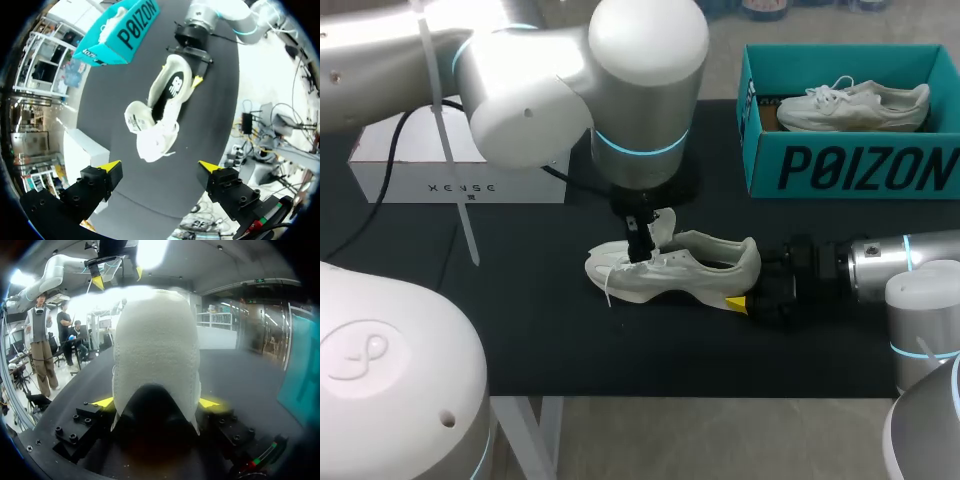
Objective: Take the shoe out of the shoebox, open the shoe tongue, remove and reinsert the insole, then place the shoe into the shoebox
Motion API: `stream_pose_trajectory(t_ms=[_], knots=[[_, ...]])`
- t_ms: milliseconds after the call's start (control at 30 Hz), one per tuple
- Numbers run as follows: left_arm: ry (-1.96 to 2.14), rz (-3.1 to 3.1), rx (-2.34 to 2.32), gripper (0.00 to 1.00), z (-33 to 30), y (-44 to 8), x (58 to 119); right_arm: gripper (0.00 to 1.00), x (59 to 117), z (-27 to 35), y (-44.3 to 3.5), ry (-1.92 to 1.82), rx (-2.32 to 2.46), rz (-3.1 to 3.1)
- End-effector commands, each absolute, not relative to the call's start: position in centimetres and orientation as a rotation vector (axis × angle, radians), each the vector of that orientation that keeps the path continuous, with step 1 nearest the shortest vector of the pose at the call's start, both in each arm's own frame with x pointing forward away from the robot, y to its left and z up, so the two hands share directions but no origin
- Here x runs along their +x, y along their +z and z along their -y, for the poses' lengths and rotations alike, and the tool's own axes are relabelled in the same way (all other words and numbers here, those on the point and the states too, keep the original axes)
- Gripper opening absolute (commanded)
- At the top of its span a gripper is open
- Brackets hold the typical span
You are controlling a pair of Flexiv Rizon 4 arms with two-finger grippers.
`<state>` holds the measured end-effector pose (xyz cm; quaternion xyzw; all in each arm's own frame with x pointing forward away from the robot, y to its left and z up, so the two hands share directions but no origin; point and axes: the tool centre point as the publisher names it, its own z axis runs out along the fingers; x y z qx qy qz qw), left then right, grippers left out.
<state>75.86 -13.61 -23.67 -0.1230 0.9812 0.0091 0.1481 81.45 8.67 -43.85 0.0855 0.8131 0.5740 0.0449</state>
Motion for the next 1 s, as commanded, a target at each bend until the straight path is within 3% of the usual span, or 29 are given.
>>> stream_pose_trajectory(t_ms=[33,67,100,133,167,200,233,1000], knots=[[-0.015,-2.758,0.464,1.00,14.5,-24.5,75.2,0.00,81.4,-8.8,-44.4,1.752,0.264,-2.485],[-0.014,-2.762,0.486,1.00,15.0,-24.6,75.1,0.00,81.4,-8.8,-44.4,1.752,0.264,-2.485],[-0.015,-2.763,0.508,0.92,15.5,-24.7,75.1,0.00,81.4,-8.8,-44.4,1.752,0.264,-2.485],[-0.013,-2.760,0.529,0.46,16.2,-25.0,75.1,0.00,81.4,-8.8,-44.4,1.752,0.264,-2.485],[-0.018,-2.761,0.534,0.41,16.4,-25.1,75.2,0.00,81.4,-8.8,-44.4,1.752,0.264,-2.485],[-0.026,-2.765,0.545,0.08,16.8,-25.4,75.4,0.00,81.4,-8.8,-44.4,1.752,0.264,-2.485],[-0.033,-2.766,0.561,0.00,17.2,-25.7,75.7,0.00,81.4,-8.8,-44.4,1.752,0.264,-2.485],[-0.030,-2.849,0.586,0.00,21.9,-31.1,80.5,0.00,81.4,-8.8,-44.4,1.752,0.264,-2.485]])
